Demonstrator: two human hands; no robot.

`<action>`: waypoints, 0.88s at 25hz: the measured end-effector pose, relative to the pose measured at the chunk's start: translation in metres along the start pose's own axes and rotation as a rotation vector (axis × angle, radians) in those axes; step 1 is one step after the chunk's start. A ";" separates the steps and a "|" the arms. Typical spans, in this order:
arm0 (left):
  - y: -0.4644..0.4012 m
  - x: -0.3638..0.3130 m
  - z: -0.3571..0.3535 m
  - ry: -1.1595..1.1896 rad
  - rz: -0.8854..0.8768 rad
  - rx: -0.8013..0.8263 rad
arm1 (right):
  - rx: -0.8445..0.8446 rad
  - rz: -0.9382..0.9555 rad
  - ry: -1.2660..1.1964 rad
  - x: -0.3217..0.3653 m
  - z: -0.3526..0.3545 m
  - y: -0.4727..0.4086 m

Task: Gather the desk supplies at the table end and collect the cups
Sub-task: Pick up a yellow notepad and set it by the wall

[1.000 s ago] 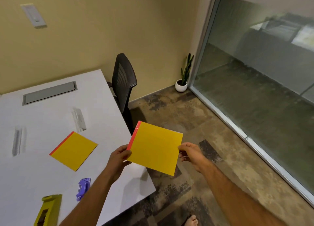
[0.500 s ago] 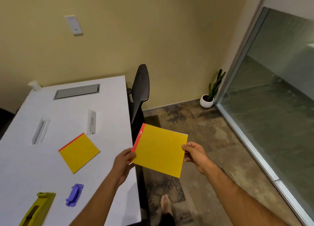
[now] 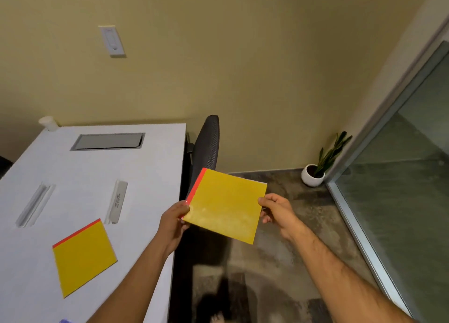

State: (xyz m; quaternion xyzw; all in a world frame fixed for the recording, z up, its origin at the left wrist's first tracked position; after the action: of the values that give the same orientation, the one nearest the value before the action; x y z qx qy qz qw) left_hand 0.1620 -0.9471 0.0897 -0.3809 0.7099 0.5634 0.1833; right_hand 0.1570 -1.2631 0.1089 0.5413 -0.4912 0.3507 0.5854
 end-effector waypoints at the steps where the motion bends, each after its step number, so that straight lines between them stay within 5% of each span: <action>1: -0.009 -0.008 -0.003 0.026 -0.009 -0.020 | 0.022 -0.004 -0.003 0.003 -0.003 -0.019; 15: -0.068 -0.093 -0.063 0.577 -0.272 -0.292 | 0.460 -0.041 0.065 0.081 -0.063 -0.249; 22: -0.085 -0.124 -0.033 0.722 -0.325 -0.390 | 0.586 -0.072 0.093 0.093 -0.126 -0.315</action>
State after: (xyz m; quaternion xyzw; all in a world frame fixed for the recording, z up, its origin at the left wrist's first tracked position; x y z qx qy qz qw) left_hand 0.3106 -0.9431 0.1294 -0.6876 0.5395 0.4815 -0.0655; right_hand 0.5032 -1.2036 0.1149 0.6879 -0.3220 0.4809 0.4381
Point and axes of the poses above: each hand's wrist, its own y-axis away from the middle knuckle, its own z-axis out of the back of the hand, x = y × z, the point moved 8 cm from there along -y, towards the middle knuckle, and after that the axes turned 12 degrees about z, right-handed, at the moved point
